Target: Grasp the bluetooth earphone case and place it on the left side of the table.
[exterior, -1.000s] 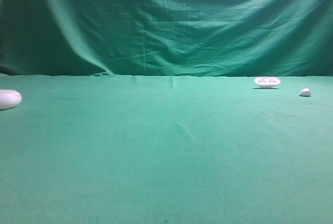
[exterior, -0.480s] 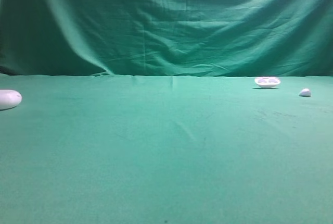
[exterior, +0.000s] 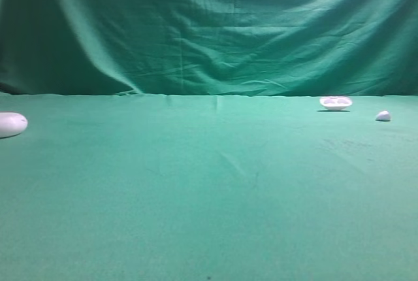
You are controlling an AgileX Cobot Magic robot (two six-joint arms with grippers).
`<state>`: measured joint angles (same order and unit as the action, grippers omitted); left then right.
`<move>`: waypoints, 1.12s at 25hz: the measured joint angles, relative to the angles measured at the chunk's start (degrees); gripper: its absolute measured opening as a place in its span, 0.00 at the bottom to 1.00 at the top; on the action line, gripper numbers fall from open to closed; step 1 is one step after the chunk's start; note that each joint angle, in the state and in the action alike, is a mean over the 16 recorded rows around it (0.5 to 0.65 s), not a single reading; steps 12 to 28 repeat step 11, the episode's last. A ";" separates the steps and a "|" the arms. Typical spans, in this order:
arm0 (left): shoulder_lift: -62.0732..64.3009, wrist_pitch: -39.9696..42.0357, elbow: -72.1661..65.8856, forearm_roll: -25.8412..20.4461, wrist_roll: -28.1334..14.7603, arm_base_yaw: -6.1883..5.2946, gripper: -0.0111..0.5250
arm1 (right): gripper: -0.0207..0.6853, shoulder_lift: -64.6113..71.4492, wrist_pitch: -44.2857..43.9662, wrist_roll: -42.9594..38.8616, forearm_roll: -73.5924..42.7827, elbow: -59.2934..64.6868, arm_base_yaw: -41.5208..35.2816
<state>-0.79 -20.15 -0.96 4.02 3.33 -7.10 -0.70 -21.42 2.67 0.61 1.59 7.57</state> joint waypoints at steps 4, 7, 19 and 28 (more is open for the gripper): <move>0.00 0.00 0.00 0.00 0.00 0.00 0.02 | 0.03 0.00 -0.06 -0.35 0.02 0.00 -0.39; 0.00 0.00 0.00 0.00 0.00 0.00 0.02 | 0.03 0.00 -0.07 -0.49 0.04 0.00 -0.44; 0.00 0.00 0.00 0.00 0.00 0.00 0.02 | 0.03 0.00 -0.09 -0.56 0.06 0.00 -0.45; 0.00 0.00 0.00 0.00 0.00 0.00 0.02 | 0.03 0.00 -0.09 -0.56 0.06 0.00 -0.45</move>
